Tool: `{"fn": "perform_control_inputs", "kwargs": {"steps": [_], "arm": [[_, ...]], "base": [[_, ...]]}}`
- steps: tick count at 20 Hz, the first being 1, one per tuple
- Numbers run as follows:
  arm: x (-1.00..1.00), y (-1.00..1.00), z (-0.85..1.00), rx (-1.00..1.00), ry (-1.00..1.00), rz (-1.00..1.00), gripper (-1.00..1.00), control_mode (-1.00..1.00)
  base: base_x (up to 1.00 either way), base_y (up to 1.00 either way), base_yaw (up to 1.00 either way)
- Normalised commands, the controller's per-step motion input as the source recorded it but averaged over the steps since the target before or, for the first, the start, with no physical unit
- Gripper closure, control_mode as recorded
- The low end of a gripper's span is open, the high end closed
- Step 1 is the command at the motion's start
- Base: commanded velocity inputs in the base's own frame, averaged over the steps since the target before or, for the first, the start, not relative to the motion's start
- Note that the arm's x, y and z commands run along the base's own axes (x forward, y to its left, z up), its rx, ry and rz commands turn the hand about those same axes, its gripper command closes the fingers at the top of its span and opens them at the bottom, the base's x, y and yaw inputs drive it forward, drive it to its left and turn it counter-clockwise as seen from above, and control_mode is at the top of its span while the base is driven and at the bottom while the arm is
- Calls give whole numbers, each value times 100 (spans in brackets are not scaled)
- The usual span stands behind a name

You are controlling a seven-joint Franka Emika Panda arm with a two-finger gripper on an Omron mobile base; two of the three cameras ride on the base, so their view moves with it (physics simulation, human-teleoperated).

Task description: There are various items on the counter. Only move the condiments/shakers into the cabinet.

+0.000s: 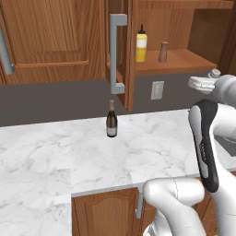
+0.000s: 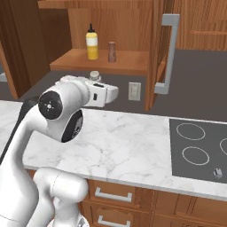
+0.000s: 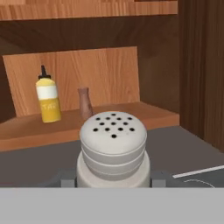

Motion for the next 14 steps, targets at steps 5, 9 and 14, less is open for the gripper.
{"fn": "perform_control_inputs", "kwargs": {"steps": [5,9,14], "arm": [[19,0,30,-3,35,0,100,-100],[14,0,0,-1,25,0,100,-100],[1,-4,0,0,-2,0,100,-100]], "base": [[0,0,0],[0,0,0],[0,0,0]]}}
